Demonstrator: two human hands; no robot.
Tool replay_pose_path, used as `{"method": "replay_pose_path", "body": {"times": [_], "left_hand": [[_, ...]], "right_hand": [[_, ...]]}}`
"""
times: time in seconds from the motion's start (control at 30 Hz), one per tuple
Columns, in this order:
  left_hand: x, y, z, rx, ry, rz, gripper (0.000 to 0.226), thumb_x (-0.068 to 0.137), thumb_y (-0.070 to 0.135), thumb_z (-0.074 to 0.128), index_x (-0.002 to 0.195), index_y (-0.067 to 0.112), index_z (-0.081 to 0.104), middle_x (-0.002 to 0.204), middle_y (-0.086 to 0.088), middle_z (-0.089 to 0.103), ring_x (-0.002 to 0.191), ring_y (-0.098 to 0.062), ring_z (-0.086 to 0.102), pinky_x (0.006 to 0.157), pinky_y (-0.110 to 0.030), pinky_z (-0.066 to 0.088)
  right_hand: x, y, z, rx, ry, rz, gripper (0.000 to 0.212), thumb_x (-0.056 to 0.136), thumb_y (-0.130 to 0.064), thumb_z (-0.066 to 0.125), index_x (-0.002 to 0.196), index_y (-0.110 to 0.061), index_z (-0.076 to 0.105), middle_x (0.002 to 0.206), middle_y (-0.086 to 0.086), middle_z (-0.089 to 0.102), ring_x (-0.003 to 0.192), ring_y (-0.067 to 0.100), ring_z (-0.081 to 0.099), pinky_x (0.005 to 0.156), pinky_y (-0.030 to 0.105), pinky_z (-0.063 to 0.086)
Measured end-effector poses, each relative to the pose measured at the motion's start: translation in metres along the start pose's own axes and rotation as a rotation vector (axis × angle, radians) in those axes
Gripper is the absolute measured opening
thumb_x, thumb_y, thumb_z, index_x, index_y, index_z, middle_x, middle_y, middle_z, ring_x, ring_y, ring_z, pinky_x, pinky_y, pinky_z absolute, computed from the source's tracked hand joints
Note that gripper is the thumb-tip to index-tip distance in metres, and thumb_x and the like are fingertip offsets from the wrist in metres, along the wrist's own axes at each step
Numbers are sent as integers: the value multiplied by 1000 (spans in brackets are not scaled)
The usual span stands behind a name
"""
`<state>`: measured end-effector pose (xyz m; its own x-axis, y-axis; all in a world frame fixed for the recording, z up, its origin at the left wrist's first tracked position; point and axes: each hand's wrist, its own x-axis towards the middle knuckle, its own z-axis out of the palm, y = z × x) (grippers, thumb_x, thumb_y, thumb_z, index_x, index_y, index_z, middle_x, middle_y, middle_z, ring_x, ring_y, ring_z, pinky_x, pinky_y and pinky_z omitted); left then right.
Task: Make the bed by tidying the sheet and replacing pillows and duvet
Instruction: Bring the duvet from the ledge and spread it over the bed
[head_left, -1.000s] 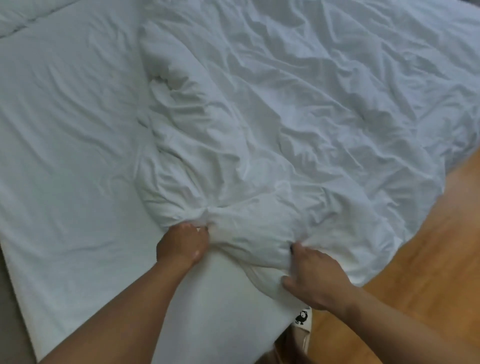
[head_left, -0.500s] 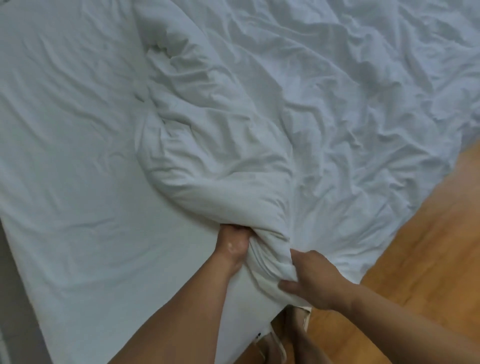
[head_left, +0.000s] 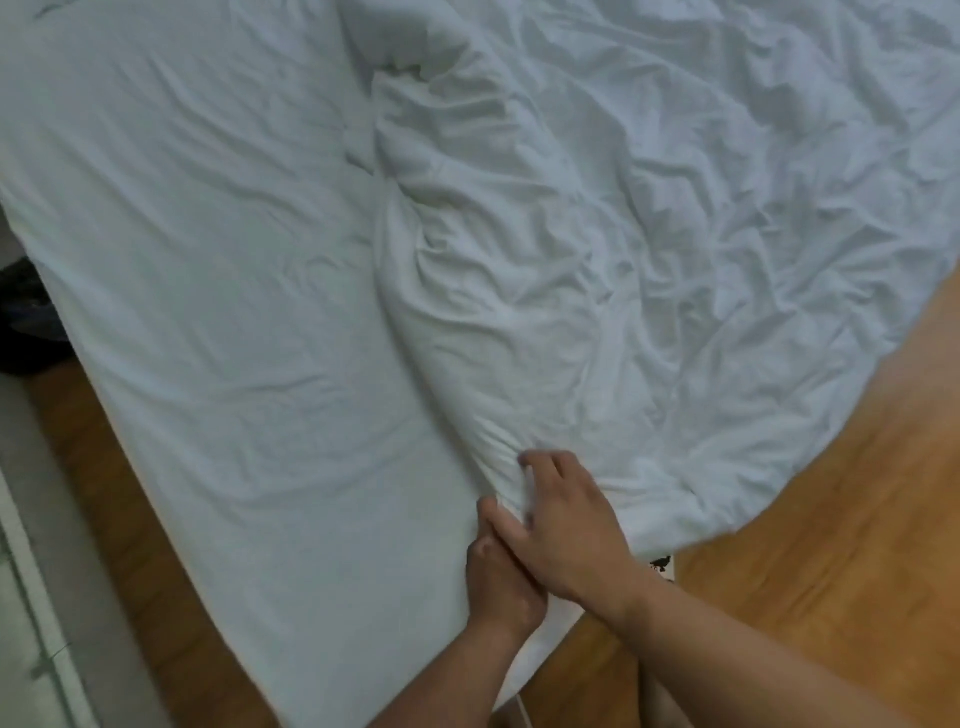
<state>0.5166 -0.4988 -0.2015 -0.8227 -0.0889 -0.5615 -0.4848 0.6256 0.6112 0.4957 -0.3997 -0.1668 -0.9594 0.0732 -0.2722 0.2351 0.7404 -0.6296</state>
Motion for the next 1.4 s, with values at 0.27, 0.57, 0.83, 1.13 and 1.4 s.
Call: {"method": "replay_pose_path", "body": {"times": [0.27,0.57,0.83,1.13,1.4], "left_hand": [[53,-14,-85,118,-224,120,80,86,26,77,151,30,31,139,1,50,113,-16,59,92,-24,50],[140,85,-127,1056,113,1240,73,77,38,74,143,30,43,149,-5,46,141,-32,39,116,-62,21],[150,255,-89,1372,-679,696,48,61,68,76,90,29,71,89,14,71,85,-16,67,83,-33,55],[176,252,3,1258,246,1338,37,84,45,67,105,15,64,101,-8,56,96,-31,51,83,-42,38],[216,205,-42,1476,-163,1337,66,89,52,39,152,30,39,156,-6,41,143,-28,41,116,-55,24]], "right_hand": [[44,-13,15,-158,-30,219,16,89,-28,60,102,-18,63,95,3,70,93,28,63,73,33,44],[-21,23,-108,227,-372,-22,45,88,-35,71,66,-4,48,55,-1,35,52,12,33,54,32,30],[-1,47,-108,-41,545,191,13,85,-13,67,94,-23,67,94,-8,61,86,15,61,75,33,50],[62,102,-53,-285,49,221,125,61,-81,63,157,-19,14,163,8,18,149,26,19,125,39,7],[103,159,-73,-307,-36,110,110,74,-65,69,160,-26,13,165,-1,19,150,20,20,124,40,14]]}}
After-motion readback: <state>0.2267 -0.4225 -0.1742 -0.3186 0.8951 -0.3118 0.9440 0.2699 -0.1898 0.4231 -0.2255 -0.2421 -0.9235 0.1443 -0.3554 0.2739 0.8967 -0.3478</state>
